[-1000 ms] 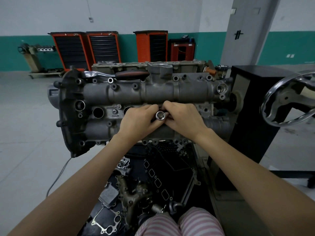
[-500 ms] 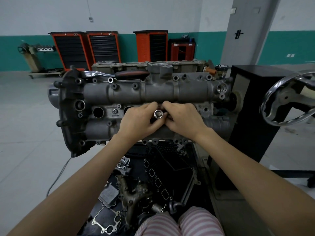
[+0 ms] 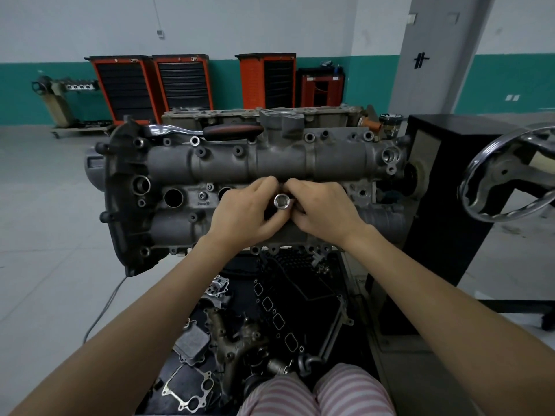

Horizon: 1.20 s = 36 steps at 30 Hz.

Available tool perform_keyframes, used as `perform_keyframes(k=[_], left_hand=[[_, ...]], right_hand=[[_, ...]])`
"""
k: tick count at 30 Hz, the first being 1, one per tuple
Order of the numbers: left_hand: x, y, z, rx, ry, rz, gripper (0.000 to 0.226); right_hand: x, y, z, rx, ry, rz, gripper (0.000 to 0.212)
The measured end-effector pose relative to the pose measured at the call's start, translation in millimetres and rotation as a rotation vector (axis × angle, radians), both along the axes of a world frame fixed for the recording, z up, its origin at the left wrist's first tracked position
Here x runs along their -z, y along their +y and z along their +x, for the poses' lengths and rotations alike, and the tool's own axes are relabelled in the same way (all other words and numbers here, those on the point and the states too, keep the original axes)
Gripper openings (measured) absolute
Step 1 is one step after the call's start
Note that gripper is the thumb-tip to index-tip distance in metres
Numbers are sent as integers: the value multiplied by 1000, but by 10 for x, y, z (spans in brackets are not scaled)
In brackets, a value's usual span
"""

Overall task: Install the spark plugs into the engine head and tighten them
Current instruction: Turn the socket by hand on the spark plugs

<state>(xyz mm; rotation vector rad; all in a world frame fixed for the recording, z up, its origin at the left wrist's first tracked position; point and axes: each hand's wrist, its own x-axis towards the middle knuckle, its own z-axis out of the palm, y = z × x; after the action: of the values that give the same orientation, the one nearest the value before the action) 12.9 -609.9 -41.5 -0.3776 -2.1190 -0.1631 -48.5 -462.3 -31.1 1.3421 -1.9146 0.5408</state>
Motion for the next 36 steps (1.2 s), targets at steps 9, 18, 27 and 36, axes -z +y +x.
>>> perform_keyframes(k=[9, 18, 27, 36], left_hand=[[20, -24, -18, 15, 33, -18, 33], [20, -14, -38, -27, 53, 4, 36], [16, -14, 5, 43, 27, -38, 28], [11, 2, -25, -46, 51, -24, 39]], right_hand=[[12, -10, -1, 2, -56, -13, 33], [-1, 0, -13, 6, -4, -31, 13], [0, 2, 15, -18, -23, -26, 37], [-4, -5, 2, -1, 21, -73, 16]])
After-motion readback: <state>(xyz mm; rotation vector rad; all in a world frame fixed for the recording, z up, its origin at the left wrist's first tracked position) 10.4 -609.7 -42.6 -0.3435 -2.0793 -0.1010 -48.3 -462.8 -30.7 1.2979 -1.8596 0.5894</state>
